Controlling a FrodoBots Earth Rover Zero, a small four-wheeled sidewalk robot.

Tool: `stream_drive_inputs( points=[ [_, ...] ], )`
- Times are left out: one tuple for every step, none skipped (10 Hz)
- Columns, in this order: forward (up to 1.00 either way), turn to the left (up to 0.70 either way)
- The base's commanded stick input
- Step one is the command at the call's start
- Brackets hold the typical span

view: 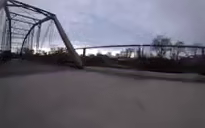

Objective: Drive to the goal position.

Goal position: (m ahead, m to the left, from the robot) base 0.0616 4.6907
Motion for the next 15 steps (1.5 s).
stream_drive_inputs(
  points=[
    [1.0,0.4],
    [1.0,0.4],
    [1.0,0.39],
    [1.0,0.26],
    [1.0,0.0],
    [1.0,0.0],
    [1.0,0.0],
    [1.0,0.0],
    [1.0,0.0],
    [1.0,0.0],
    [1.0,0.0],
    [1.0,0.0],
    [1.0,0.0],
    [1.0,0.0],
    [1.0,0.0]
  ],
)
